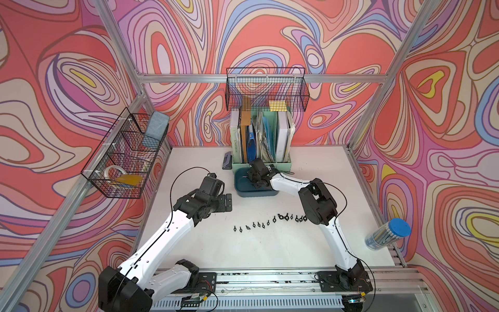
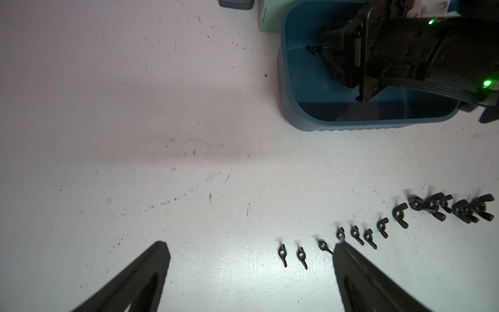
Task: Take out the wing nut from the storage box
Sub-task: Pick up the wing nut from the storage box.
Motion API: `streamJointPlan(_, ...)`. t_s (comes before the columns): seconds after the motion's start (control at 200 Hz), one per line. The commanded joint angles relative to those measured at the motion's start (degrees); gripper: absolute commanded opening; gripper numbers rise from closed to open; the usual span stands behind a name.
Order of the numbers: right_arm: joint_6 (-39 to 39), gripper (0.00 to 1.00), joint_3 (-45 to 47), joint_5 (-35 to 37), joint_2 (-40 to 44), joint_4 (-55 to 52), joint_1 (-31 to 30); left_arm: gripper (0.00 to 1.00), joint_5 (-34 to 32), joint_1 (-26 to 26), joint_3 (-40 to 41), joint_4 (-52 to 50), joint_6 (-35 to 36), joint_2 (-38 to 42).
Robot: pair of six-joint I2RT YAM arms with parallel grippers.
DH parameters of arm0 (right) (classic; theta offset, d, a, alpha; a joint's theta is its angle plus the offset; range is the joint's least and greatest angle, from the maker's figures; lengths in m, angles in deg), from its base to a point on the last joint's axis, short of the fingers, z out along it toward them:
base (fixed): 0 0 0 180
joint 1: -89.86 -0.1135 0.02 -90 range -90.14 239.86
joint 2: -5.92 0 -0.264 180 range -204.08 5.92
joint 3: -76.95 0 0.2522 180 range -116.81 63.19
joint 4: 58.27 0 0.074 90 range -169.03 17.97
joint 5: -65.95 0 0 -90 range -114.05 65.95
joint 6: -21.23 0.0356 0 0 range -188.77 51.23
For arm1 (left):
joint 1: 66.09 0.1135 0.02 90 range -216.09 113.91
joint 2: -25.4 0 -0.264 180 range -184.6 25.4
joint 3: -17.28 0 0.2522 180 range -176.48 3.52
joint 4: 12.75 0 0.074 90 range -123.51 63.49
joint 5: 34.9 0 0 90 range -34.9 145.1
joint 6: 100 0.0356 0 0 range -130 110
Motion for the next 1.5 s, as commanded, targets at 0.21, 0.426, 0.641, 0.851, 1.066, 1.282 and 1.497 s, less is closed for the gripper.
streamJointPlan(0.21, 0.9, 0.27, 0.3, -2.0, -2.8, -0.7, -0.2, 0.99, 0.0, 0.3, 0.9, 0.8, 0.5, 1.1)
streamJointPlan(0.426, 1.2, 0.28, -0.5, -2.4, -2.8, -2.1, -0.7, 0.99, 0.0, 0.3, 1.2, 1.0, 0.5, 1.3)
streamJointPlan(0.641, 2.4, 0.19, 1.0, -2.3, -3.4, -1.4, -0.7, 0.99, -0.1, 0.3, 1.2, 0.8, 0.4, 1.4)
streamJointPlan(0.851, 2.3, 0.09, 1.7, -2.3, -2.9, -1.3, -0.7, 0.99, 0.0, 0.2, 1.2, 0.9, 0.4, 1.2)
streamJointPlan(1.066, 1.5, 0.02, 3.1, -2.5, -2.0, 0.0, -0.7, 0.99, -0.1, 0.3, 1.2, 0.8, 0.5, 1.0)
streamJointPlan(1.282, -3.0, 0.0, 4.6, -3.8, 0.4, 2.1, -0.3, 0.99, -0.4, 0.3, 0.6, 0.6, 0.4, 0.6)
streamJointPlan(1.497, -12.7, 0.0, 5.3, -6.3, 4.6, 1.4, -0.2, 0.99, -0.9, 0.3, -1.1, 0.0, 0.2, -0.4)
